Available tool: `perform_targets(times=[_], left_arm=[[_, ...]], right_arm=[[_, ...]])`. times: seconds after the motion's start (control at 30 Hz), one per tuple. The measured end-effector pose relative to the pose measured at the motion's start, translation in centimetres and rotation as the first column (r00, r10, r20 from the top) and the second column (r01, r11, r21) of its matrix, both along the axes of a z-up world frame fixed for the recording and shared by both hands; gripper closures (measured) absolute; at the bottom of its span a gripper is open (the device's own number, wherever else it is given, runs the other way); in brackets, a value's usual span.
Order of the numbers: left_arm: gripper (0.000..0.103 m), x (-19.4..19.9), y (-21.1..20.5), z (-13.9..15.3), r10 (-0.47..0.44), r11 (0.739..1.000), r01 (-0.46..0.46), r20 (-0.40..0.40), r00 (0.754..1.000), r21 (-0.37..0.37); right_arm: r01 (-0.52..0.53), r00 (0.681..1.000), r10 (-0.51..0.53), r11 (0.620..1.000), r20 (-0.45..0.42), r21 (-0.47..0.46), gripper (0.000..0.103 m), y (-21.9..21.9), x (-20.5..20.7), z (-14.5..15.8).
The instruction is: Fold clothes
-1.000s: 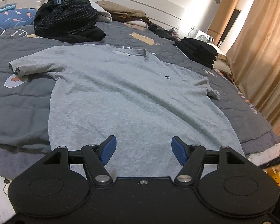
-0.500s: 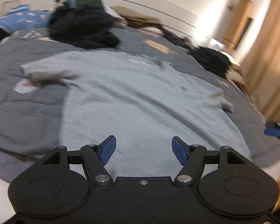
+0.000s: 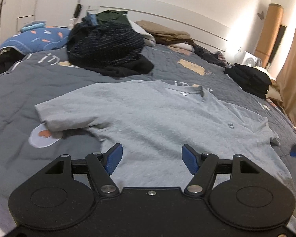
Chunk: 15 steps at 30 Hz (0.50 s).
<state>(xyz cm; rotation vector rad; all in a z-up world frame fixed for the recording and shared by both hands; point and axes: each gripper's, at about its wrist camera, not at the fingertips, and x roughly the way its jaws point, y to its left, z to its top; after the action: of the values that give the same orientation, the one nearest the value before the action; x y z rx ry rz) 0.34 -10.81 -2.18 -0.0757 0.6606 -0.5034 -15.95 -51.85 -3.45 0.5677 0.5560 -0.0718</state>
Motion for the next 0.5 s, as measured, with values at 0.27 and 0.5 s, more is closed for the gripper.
perform_targets(times=[0.27, 0.5], left_arm=[[0.037, 0.9, -1.7, 0.2, -0.056, 0.998, 0.056, 0.017, 0.998, -0.018], [0.037, 1.7, -1.3, 0.8, -0.018, 0.997, 0.019, 0.012, 1.0, -0.081]], right_arm=[[0.018, 1.0, -0.018, 0.999, 0.009, -0.041, 0.065, -1.6, 4.7, 0.3], [0.016, 1.0, -0.015, 0.995, 0.013, -0.096, 0.065, -1.5, 8.0, 1.0]])
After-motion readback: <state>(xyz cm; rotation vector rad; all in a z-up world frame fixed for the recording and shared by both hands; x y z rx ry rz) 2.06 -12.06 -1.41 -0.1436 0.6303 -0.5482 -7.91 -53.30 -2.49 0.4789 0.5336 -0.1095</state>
